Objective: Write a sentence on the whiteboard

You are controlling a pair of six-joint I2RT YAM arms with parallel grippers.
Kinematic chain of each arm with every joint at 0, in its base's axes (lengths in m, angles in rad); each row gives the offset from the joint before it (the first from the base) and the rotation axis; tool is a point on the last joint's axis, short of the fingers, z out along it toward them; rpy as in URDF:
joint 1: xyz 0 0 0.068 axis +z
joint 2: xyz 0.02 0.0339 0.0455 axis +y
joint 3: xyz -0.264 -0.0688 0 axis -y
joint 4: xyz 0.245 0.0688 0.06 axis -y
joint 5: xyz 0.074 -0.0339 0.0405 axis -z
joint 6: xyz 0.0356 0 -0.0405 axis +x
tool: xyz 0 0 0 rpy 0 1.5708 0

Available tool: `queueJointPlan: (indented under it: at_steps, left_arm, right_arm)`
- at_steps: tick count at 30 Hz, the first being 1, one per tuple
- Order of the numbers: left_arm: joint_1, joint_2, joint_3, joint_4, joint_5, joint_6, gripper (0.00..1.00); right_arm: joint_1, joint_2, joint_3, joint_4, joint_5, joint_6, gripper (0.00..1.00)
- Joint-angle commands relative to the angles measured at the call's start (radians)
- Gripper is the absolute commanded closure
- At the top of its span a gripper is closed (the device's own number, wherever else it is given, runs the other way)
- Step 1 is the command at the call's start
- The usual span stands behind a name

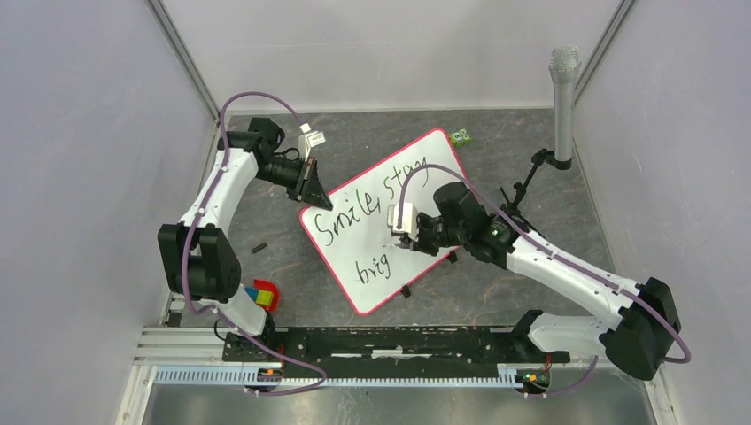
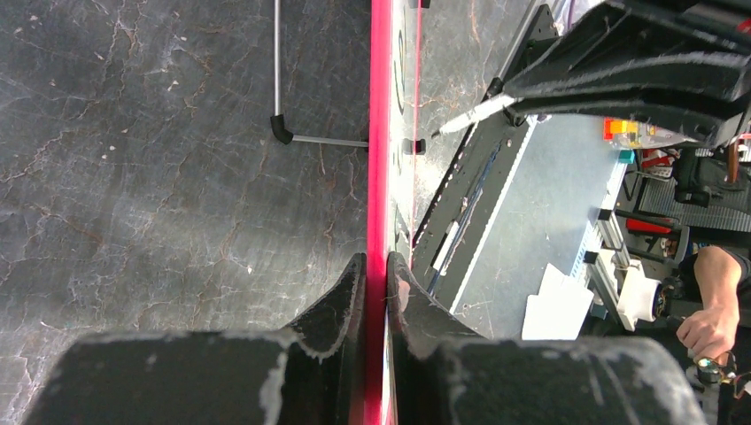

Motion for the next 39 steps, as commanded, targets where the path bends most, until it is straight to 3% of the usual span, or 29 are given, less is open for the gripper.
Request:
queueJointPlan:
  at_steps: [1,22,39]
  left_arm:
    - [-0.01,0.01,0.026,0.022,-0.038,0.044,0.98]
    - [-0.012,0.021,0.031,0.022,-0.041,0.042,0.98]
    - [-0.014,0.019,0.033,0.022,-0.05,0.038,0.98]
  right_arm:
    - [-0.037,-0.005,0.042,0.023,0.004,-0.004,1.0]
    - [-0.034,-0.032,-0.158,0.069,0.008,-0.001,1.0]
    - [-0.058,0.001,-0.04,0.075,0.034,-0.015,1.0]
